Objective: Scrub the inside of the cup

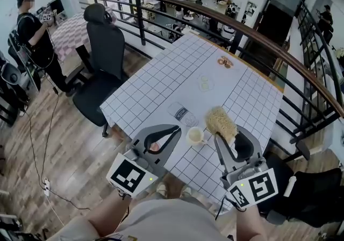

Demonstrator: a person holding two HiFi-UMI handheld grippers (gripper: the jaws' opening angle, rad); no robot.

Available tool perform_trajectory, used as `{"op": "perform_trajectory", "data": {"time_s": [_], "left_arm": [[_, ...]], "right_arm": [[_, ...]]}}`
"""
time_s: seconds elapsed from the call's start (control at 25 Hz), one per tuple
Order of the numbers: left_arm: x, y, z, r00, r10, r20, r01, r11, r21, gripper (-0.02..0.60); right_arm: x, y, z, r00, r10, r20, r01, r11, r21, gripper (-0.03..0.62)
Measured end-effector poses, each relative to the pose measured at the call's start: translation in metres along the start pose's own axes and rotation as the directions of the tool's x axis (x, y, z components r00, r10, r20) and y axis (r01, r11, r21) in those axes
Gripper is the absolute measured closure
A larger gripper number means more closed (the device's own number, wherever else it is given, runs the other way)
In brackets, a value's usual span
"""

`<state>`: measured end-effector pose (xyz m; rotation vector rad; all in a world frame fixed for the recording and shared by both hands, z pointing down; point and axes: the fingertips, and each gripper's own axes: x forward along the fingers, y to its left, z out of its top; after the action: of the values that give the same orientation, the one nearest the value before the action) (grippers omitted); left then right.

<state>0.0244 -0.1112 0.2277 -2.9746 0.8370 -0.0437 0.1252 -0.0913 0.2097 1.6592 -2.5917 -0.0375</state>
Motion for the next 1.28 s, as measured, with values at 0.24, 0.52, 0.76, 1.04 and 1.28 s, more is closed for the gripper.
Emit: {"op": "perform_trajectory", "data": {"time_s": [0.24,0.52,0.76,1.04,1.28], "left_arm": [[-0.007,-0.016,-0.001,0.999,-0.018,0.033,0.017,1.000,0.017,0.568],[-0.013,-0.029,-0.014,0.999,-0.035,0.033,0.033,0.999,0.035,0.568],[-0.014,-0.036,-0.025,0.999,-0.038,0.021,0.037,0.999,0.033,0.568],[-0.010,-0.040,-0.028,0.998,-0.060,0.010,0.060,0.998,0.033,0.568],[-0.010,-0.045,-0.028,0.998,-0.060,0.005,0.059,0.997,0.054,0.569]], "right_arm": [[-0.016,-0.002,-0.002,0.999,-0.034,0.033,0.034,0.999,-0.003,0.425],[-0.026,0.012,-0.012,0.997,-0.047,0.060,0.046,0.999,0.012,0.425],[-0.027,0.022,-0.030,0.999,-0.032,0.023,0.032,0.999,0.002,0.425],[-0.028,0.017,-0.031,0.999,-0.037,0.015,0.037,0.999,-0.026,0.425],[-0.030,0.015,-0.036,0.999,-0.042,0.002,0.042,0.999,-0.013,0.427]]}}
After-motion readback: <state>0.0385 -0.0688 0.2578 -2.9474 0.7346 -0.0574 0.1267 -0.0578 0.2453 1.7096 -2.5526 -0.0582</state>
